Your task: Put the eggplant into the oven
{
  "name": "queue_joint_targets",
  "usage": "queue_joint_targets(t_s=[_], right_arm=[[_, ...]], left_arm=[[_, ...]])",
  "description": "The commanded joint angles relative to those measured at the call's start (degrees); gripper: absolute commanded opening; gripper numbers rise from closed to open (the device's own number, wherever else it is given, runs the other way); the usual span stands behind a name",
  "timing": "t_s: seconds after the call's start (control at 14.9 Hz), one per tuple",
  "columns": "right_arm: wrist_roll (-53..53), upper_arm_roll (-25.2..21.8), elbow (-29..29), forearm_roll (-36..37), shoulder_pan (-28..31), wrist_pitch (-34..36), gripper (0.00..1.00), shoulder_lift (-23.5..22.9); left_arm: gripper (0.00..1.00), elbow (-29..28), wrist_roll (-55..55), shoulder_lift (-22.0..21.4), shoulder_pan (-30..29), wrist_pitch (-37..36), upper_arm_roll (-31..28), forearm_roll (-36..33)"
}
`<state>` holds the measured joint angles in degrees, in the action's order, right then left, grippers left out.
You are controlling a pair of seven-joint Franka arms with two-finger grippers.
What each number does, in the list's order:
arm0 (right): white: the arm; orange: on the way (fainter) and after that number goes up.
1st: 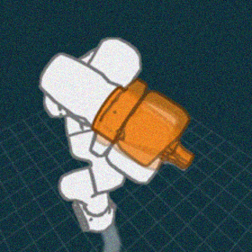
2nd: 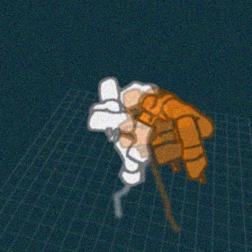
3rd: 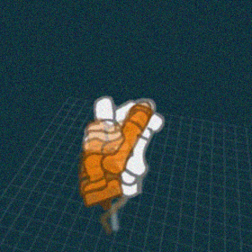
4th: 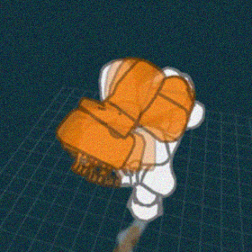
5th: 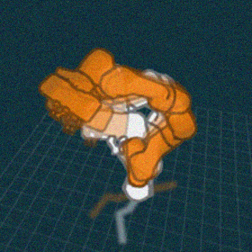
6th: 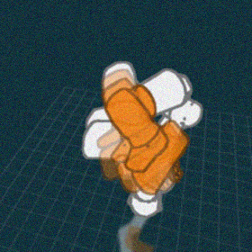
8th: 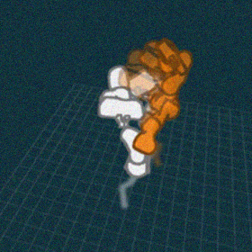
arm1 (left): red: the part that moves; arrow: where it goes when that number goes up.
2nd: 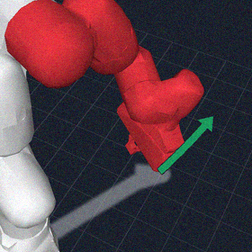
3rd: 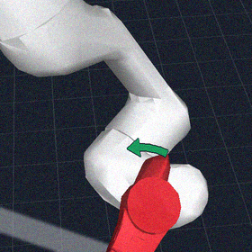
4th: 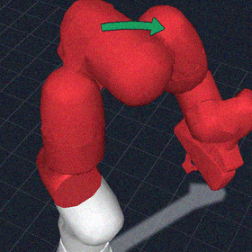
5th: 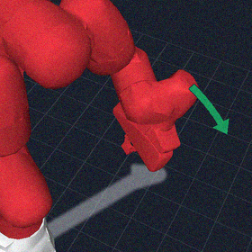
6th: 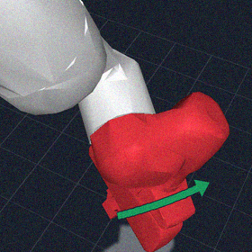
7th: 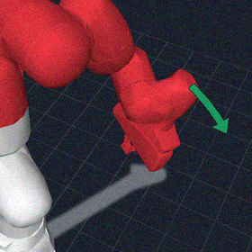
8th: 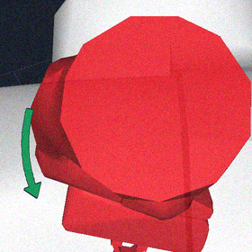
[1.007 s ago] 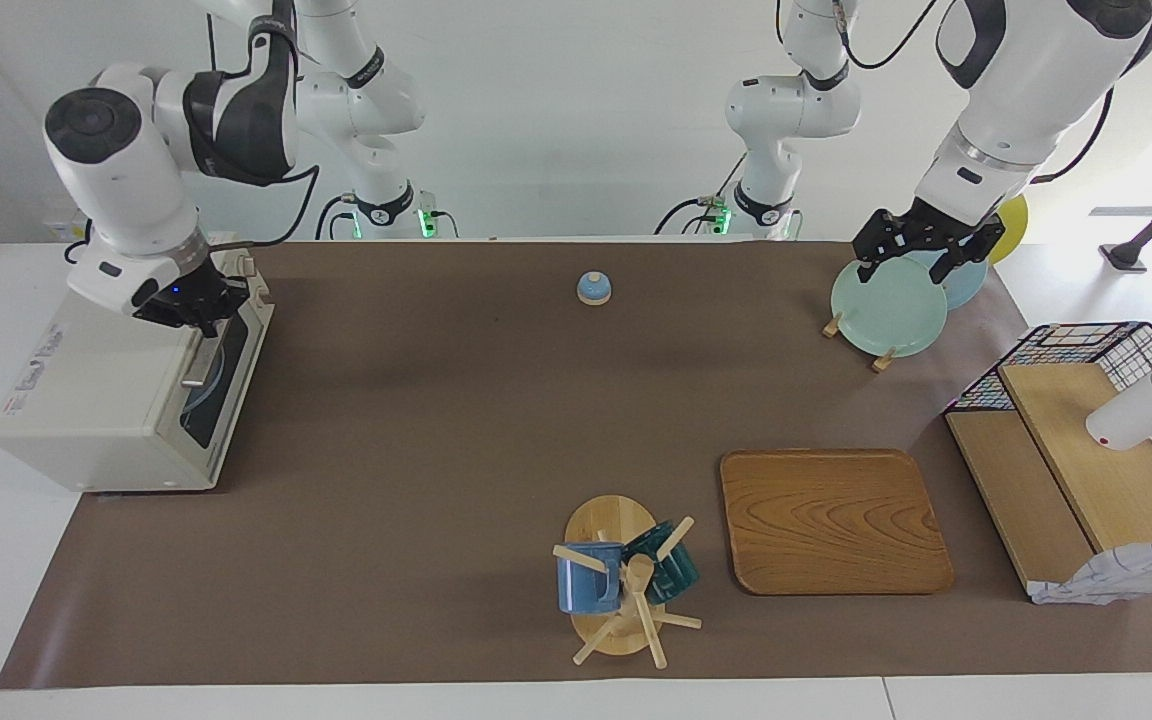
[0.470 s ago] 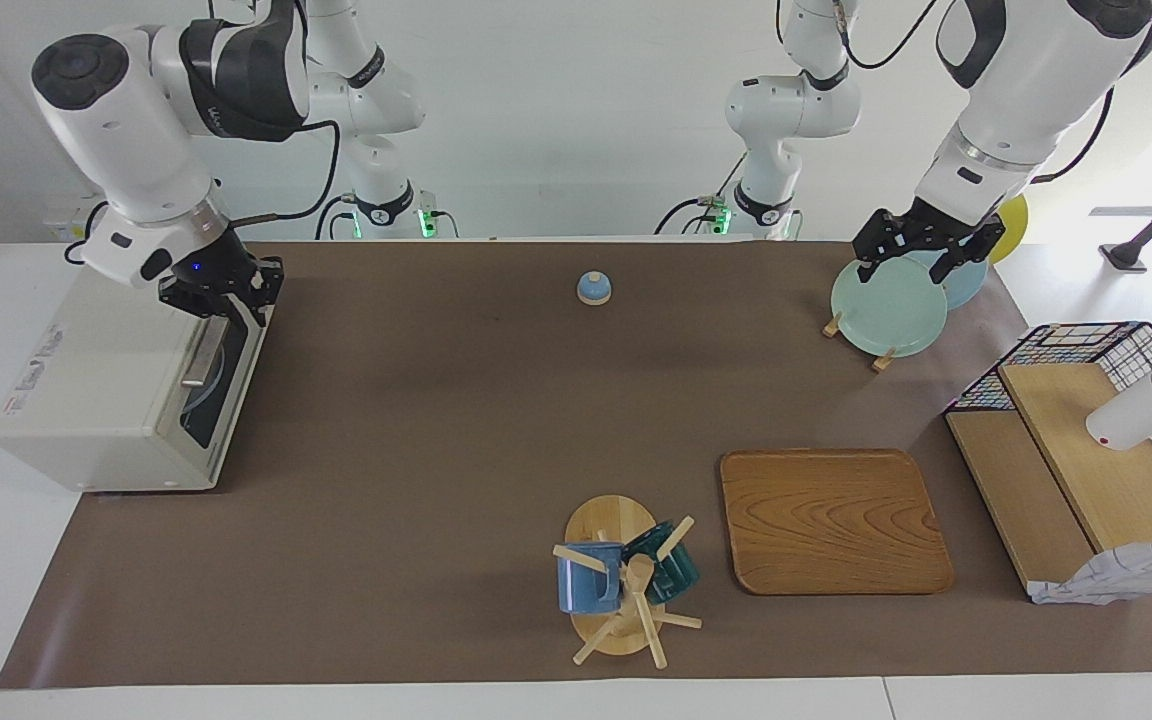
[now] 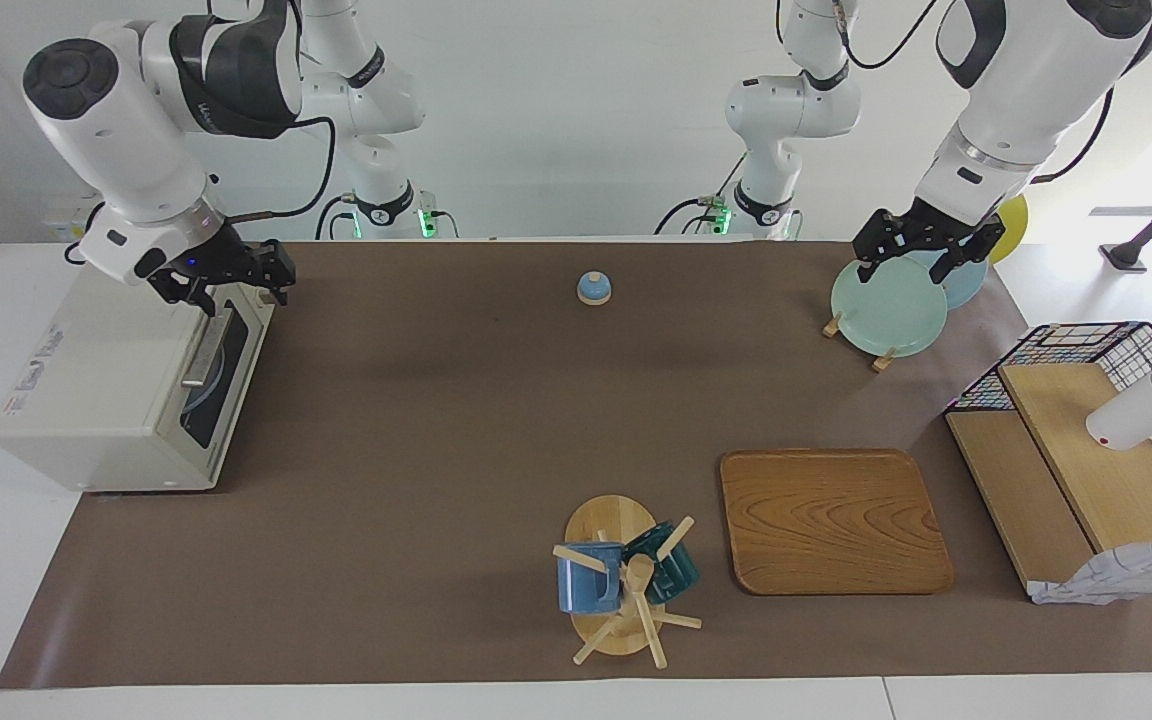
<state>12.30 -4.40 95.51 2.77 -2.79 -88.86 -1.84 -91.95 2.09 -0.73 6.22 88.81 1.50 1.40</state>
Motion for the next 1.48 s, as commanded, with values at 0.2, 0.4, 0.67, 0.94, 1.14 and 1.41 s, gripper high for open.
queue_joint_targets(t_s=[0.2,0.4,0.67,0.94,1.14,1.41], right_arm=[[-1.49,-2.01,2.66,-0.75,-1.07,-0.86,1.00,2.90],[-1.31,-3.24,1.87,-0.84,-1.25,-0.79,1.00,1.66],[-1.49,-4.04,2.05,-1.10,-1.43,-0.61,1.00,2.10],[-1.58,-4.04,2.49,-0.66,-1.25,-0.87,1.00,2.89],[-1.58,-3.86,2.40,-0.57,-1.34,-1.05,1.00,2.89],[-1.58,-3.69,2.40,-0.40,-1.86,-1.22,1.00,3.07]], left_arm=[[1.00,-0.77,-0.34,-0.86,-0.86,-0.48,0.52,-0.61],[1.00,-0.77,-0.34,-0.86,-0.86,-0.39,0.52,-0.61],[1.00,-0.77,-0.34,-0.86,-0.86,-0.39,0.52,-0.61],[1.00,-0.77,-0.34,-0.86,-0.86,-0.39,0.52,-0.61],[1.00,-0.77,-0.34,-0.86,-0.86,-0.39,0.61,-0.61],[1.00,-0.77,-0.34,-0.86,-0.86,-0.39,0.52,-0.70]])
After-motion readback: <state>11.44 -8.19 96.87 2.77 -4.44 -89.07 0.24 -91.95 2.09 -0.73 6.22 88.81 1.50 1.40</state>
